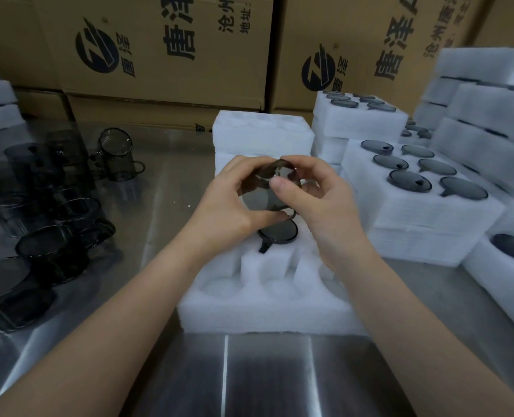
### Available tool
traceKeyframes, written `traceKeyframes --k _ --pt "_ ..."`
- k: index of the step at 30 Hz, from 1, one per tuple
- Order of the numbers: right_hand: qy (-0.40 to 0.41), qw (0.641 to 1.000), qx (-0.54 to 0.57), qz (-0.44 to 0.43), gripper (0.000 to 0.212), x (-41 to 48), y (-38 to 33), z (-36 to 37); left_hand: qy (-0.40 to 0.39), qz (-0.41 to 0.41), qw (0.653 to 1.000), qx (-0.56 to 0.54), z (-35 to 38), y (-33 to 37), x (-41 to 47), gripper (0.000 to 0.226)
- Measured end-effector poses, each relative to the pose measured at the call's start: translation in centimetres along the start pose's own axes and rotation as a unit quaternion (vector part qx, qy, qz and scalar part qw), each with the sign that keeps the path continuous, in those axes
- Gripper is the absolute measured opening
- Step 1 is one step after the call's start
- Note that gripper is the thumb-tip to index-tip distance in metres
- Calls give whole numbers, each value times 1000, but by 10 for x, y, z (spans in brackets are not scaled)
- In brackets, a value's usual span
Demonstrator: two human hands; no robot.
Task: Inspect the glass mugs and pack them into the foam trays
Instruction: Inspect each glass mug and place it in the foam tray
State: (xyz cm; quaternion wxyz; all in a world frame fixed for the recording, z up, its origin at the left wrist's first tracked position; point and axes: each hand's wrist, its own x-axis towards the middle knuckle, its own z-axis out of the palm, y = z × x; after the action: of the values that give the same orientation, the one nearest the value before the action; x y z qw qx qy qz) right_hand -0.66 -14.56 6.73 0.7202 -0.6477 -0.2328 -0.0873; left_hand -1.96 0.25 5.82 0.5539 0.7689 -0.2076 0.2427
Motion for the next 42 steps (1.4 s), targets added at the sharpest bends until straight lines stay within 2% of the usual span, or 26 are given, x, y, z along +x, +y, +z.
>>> traceKeyframes --k 5,9,12,14,17,21,26,34,36,38,40,42 --pt "40 997 -42 -42 32 -3 1 4 -47 31 997 61 0 5 -1 65" --pt "94 994 -44 -30 23 -1 -3 1 -60 27 995 72 1 6 -3 69" --pt "102 995 -11 12 27 0 -5 0 -59 18 997 49 0 6 -4 74" --pt "89 991 74 68 25 1 -8 0 -57 9 998 24 0 5 -4 75" --pt "27 973 193 127 20 3 -11 -2 -39 3 999 -22 0 2 -2 69" --pt "-44 965 226 128 36 4 -10 -4 -8 -6 998 -56 -2 -3 -1 60" --pt "-77 973 185 116 47 4 -7 -5 4 0 999 -46 -4 -3 -1 54" --pt "37 995 24 94 27 2 0 2 -30 -1 999 23 0 0 -2 57" --pt "78 993 19 82 17 1 0 5 -45 -2 998 42 0 1 -2 60" --pt "109 991 30 74 24 1 -1 6 -54 -5 997 51 1 1 -2 63" --pt "113 989 41 84 29 1 -2 7 -50 -5 997 56 2 1 -2 63" --pt "96 988 62 103 24 0 -4 6 -26 -5 998 55 1 0 -1 61"
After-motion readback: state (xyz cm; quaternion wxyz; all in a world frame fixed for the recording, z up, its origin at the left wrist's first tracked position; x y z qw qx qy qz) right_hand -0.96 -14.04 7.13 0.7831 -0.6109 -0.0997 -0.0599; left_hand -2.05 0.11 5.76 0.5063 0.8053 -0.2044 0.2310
